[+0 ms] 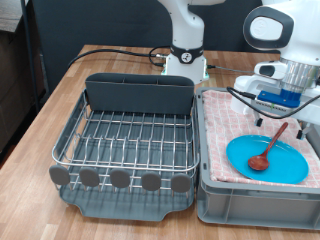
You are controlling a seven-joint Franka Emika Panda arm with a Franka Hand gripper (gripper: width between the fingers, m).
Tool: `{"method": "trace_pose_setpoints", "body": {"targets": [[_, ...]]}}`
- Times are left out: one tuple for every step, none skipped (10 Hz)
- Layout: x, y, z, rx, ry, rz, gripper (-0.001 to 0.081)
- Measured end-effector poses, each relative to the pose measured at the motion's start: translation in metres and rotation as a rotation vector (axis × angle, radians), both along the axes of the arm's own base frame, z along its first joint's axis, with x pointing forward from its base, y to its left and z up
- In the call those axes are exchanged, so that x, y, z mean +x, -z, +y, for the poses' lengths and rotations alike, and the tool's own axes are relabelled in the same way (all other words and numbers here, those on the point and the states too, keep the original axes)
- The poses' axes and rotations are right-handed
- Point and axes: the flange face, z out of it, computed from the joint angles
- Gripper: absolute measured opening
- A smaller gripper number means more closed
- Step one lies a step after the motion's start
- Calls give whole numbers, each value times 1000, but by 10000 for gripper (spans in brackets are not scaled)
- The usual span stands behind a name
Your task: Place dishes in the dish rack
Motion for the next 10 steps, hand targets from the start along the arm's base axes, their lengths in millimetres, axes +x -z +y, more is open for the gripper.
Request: {"method": "trace_pose_setpoints", "body": {"targets": [[3,4,-2,-3,1,1,802],[6,7,-4,-4,1,1,802],[10,10,-5,-5,2,2,802],[13,13,-5,-4,4,3,802],[16,15,-6,-2,7,6,802],[18,18,-6,0,10,9,802],[19,20,-5,5,19,9,802],[18,23,-4,7,26,9,802],[17,25,-2,11,34,6,721],[16,27,0,14,40,1,721]]}}
